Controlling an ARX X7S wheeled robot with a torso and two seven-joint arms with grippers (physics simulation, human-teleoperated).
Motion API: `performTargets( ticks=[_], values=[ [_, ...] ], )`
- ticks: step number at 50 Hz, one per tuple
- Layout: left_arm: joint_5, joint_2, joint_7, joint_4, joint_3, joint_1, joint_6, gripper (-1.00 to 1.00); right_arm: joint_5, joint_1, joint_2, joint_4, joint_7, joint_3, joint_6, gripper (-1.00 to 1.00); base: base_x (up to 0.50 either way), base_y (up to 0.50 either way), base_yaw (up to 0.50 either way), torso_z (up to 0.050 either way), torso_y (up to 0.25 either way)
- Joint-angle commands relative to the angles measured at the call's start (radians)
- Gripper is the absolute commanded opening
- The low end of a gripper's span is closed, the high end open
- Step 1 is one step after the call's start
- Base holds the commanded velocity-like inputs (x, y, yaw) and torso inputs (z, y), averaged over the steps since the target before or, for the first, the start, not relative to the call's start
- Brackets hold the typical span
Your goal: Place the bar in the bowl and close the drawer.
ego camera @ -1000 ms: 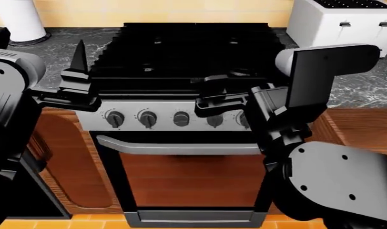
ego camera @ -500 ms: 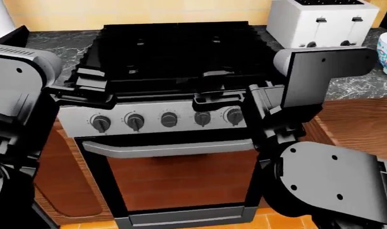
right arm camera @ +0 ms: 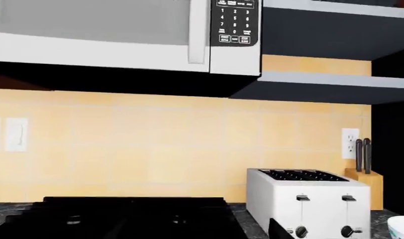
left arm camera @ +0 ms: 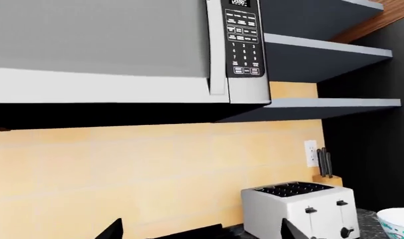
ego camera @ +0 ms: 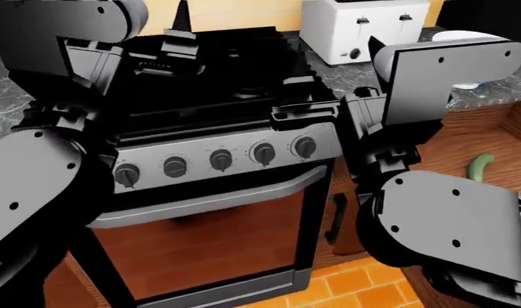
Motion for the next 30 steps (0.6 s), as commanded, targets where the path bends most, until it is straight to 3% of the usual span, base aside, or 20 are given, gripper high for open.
performTargets(
  ticks=[1, 14, 30],
  values=[
    [0.097, 0.092, 0.074, -0.178, 0.106, -0.119, 0.056, 1.00, 0.020, 0.021, 0.006, 0.063, -0.060, 0.014, 0.006, 1.00, 0.00, 0.00, -0.50, 0.000, 0.000],
    [0.095, 0.075, 0.043, -0.146, 0.112, -0.100, 0.029, 1.00, 0.003, -0.014, 0.080, 0.000, -0.032, 0.027, -0.032, 1.00, 0.00, 0.00, -0.50, 0.000, 0.000],
    [0.015, -0.005, -0.021, -0.010, 0.060, -0.070, -0.076, 1.00, 0.003, -0.007, 0.209, -0.156, 0.054, 0.031, 0.002, 1.00, 0.00, 0.00, -0.50, 0.000, 0.000]
  ],
)
